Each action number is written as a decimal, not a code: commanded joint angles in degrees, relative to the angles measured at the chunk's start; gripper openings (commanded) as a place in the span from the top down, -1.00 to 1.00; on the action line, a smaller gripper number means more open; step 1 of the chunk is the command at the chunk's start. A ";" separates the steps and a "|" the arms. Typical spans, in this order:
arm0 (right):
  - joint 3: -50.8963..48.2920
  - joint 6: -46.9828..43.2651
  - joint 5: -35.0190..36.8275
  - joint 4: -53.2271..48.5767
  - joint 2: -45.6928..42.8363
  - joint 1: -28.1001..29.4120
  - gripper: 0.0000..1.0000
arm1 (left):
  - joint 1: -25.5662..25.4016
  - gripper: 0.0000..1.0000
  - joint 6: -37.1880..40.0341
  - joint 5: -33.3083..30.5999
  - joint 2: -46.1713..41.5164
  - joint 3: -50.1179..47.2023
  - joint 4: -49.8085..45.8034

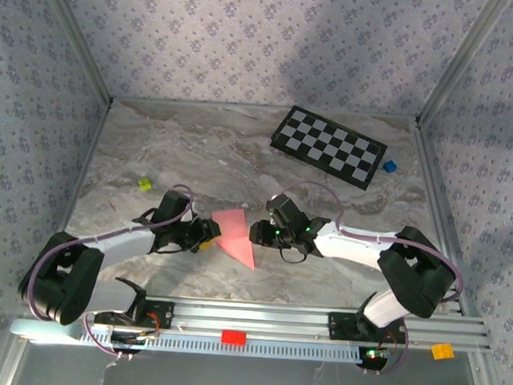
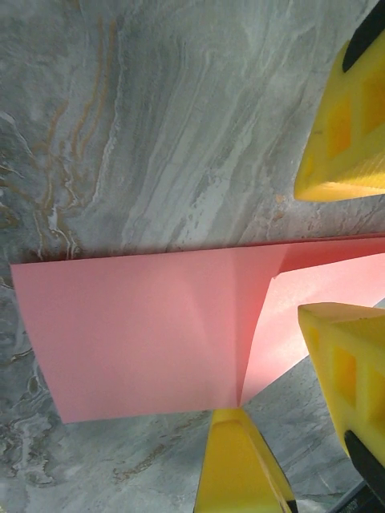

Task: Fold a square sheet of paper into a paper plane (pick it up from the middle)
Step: Fourth fold the wing at the center of the table.

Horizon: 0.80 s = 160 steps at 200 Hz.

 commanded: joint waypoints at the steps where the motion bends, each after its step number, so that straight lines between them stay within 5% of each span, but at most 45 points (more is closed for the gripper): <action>1: -0.80 0.45 1.81 -1.09 -1.40 0.08 0.22 | 0.36 0.12 1.21 2.40 1.94 2.11 2.22; 85: 3.00 14.15 9.78 -16.17 -4.97 1.15 0.20 | 0.32 0.27 -0.18 3.60 -1.16 2.44 1.22; 160: 4.19 14.43 13.51 -19.85 -11.25 0.26 0.16 | 0.38 0.24 -0.86 3.16 -5.09 3.43 -3.11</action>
